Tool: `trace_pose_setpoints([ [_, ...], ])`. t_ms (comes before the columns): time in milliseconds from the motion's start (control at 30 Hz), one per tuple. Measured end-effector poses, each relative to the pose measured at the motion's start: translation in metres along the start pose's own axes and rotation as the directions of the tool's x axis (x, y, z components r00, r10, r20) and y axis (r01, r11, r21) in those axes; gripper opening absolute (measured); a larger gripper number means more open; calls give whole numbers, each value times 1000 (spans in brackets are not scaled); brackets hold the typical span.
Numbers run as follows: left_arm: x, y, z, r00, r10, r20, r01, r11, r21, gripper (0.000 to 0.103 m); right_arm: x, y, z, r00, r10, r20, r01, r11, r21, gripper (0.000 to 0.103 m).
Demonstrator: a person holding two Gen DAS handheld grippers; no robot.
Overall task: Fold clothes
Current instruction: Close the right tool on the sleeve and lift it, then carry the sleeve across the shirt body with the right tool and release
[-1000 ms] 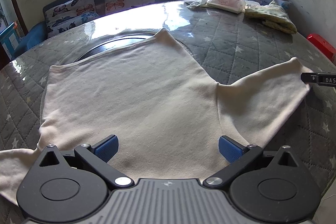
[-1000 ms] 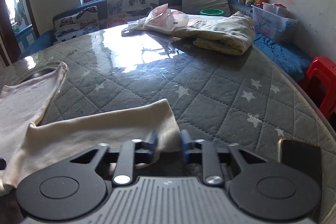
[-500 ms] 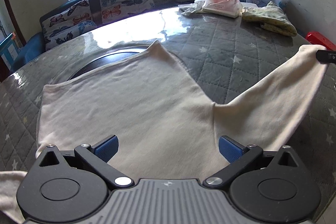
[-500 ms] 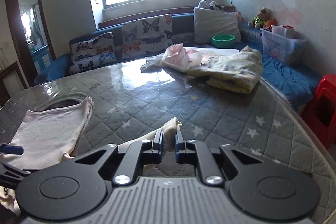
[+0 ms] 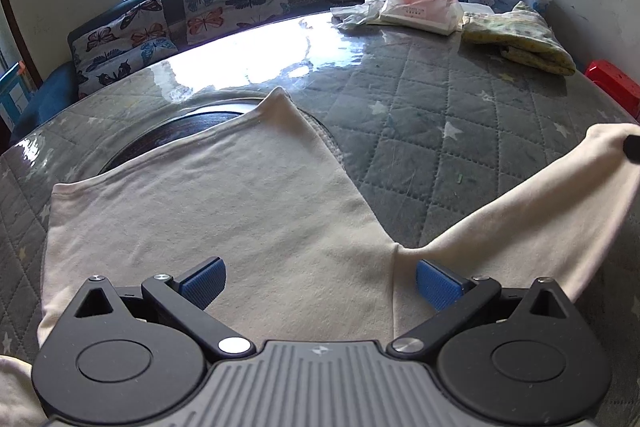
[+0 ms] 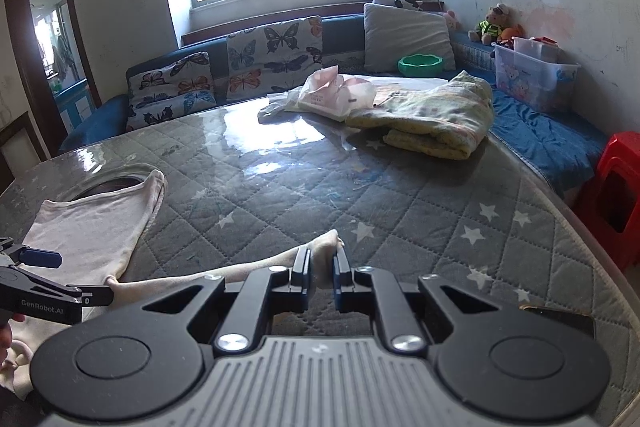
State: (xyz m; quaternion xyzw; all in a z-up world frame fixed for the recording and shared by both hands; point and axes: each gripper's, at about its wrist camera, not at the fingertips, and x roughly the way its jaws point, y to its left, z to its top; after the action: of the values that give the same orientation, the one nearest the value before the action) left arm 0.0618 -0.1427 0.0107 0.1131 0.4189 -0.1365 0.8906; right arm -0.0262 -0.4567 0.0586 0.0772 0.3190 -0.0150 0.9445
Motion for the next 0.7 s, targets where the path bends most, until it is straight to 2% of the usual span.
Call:
trace_pose_setpoints([
  [267,12,2,2,1000,-15,-25,14,999,-40,103,-5,0,5,1000,20,9,-20,1000,14,10],
  [433,-4,18,-5,1000,-10,2,10,999,-44,103,-20,11,14,998,55,31,-55,999,1,10],
  [633,-31,51,-16,999,9,49,-6,997,-79,103,-44,50,37,989,131,67,-127,989,-72,10],
  [700,-40,62,-20,998,16,64,-11,996,-91,103,-52,70,46,981,179,73,-171,980,-104,10],
])
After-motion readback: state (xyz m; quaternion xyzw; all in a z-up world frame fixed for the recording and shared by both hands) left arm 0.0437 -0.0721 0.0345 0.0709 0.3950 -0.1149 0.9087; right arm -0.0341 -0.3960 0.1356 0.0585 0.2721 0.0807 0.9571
